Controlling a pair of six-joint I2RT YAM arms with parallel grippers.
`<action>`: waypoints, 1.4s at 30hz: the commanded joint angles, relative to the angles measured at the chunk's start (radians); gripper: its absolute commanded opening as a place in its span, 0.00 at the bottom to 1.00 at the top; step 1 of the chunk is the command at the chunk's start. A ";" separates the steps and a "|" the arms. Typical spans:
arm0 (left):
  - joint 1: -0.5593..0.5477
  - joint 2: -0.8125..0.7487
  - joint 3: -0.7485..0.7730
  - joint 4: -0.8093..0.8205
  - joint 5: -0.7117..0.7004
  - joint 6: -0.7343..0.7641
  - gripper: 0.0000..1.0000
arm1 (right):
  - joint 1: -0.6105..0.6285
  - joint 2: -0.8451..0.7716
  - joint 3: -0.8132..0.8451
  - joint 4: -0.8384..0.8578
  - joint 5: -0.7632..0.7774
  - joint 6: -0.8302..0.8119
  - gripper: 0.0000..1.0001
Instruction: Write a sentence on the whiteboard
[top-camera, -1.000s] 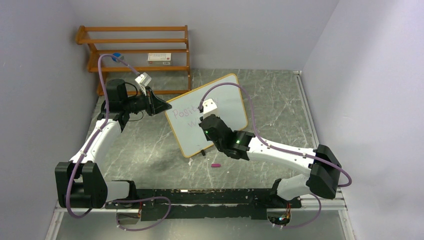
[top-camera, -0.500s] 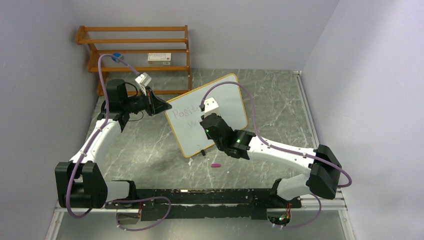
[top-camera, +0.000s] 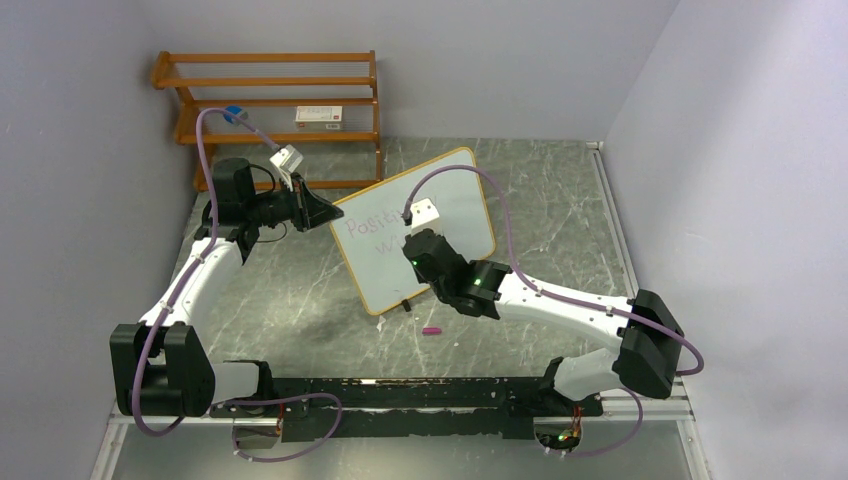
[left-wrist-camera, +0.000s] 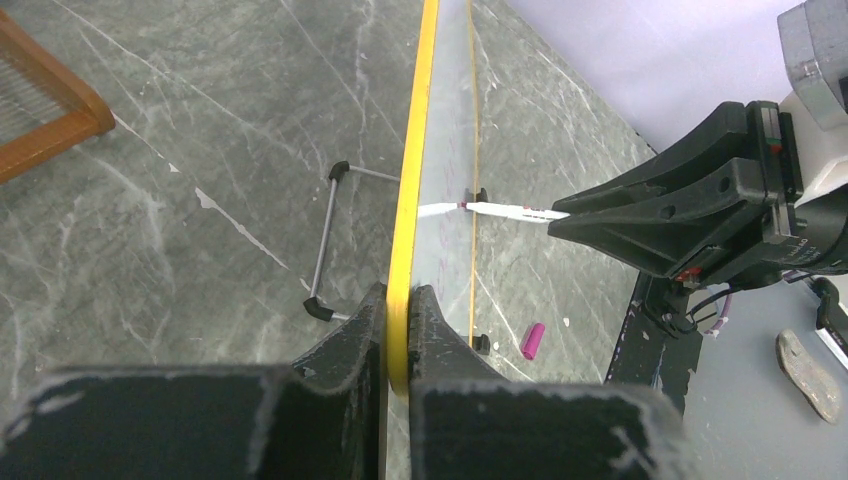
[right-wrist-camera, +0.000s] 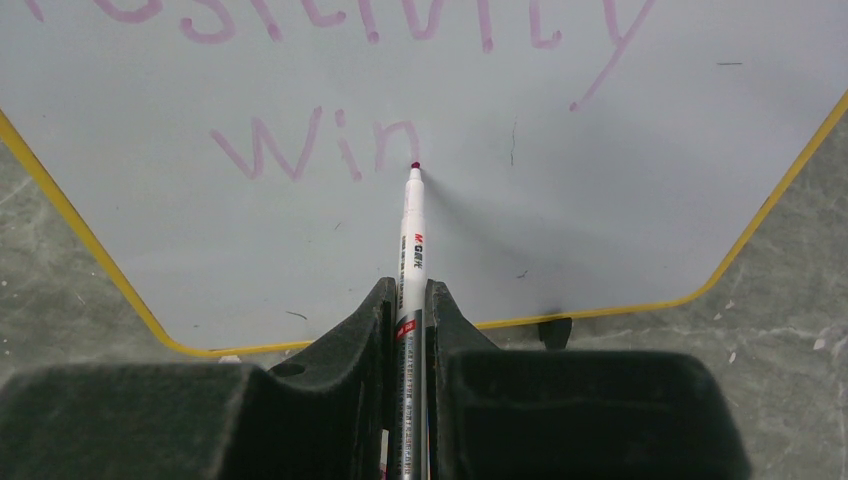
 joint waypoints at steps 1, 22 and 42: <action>-0.013 0.011 0.001 -0.029 -0.045 0.084 0.05 | -0.011 0.000 -0.017 -0.029 -0.021 0.030 0.00; -0.013 0.012 0.002 -0.029 -0.046 0.084 0.05 | -0.066 -0.103 -0.058 0.083 -0.006 -0.014 0.00; -0.013 0.009 0.000 -0.028 -0.040 0.084 0.05 | -0.081 -0.046 -0.041 0.101 -0.049 -0.015 0.00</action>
